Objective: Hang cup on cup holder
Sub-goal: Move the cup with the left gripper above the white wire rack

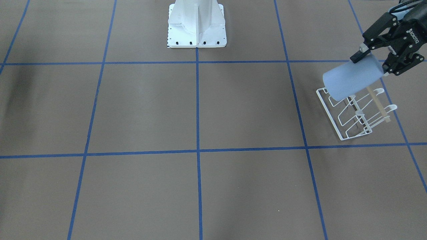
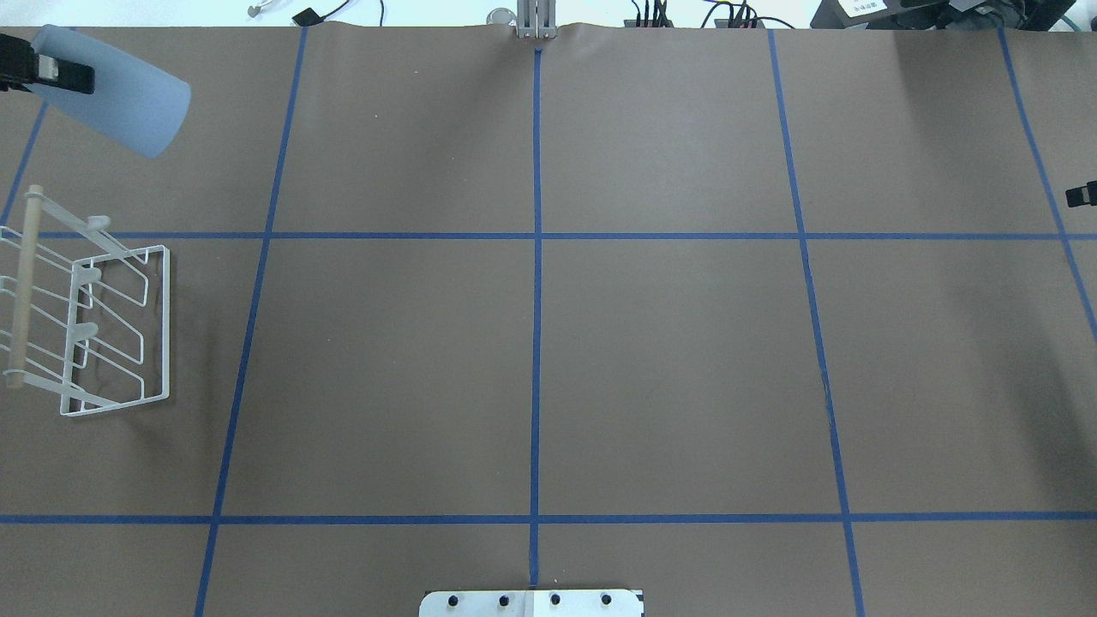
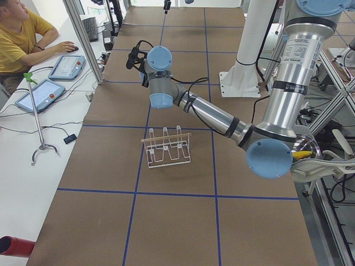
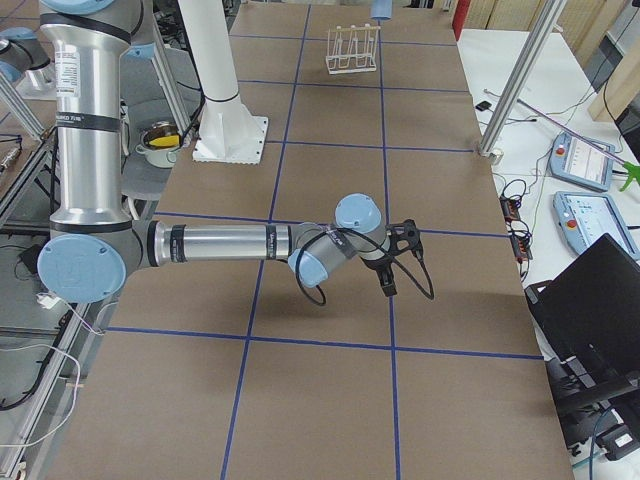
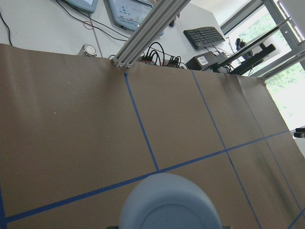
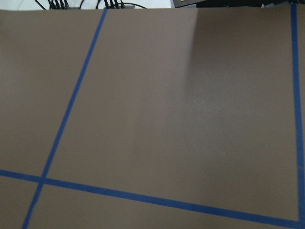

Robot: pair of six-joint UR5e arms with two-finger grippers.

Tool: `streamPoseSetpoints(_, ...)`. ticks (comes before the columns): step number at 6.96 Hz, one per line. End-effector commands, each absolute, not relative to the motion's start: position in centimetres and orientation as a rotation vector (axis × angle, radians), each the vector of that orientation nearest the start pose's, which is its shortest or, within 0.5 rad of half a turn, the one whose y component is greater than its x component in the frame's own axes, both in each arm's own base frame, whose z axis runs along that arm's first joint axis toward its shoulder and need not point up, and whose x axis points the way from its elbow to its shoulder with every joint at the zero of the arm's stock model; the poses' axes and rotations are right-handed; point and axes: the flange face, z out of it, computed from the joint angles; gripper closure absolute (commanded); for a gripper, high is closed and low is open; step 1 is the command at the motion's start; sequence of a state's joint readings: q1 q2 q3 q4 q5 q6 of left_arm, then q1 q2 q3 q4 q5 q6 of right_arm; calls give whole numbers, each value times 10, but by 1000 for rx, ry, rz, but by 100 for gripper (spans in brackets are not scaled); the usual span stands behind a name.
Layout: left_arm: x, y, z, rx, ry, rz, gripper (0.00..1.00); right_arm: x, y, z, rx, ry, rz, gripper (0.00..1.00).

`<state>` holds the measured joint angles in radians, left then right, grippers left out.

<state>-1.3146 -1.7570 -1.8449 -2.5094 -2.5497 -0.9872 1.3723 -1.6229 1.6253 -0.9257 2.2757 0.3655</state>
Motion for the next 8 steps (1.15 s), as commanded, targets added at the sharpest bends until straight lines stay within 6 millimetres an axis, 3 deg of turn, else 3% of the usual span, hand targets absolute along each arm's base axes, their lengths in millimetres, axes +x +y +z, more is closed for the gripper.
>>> streamPoseSetpoints(1, 66, -501, 356, 572, 1248, 154, 100, -10, -485, 611, 356, -794, -120, 0)
streamPoseSetpoints(5, 73, -517, 378, 496, 1118, 183, 100, -3, -473, 624, 332, -803, -108, 0)
streamPoseSetpoints(7, 76, -512, 366, 473, 1061, 183, 100, -2, -473, 625, 332, -803, -106, 0)
streamPoseSetpoints(8, 81, -501, 347, 463, 1001, 192, 100, -2, -473, 625, 332, -803, -106, 0)
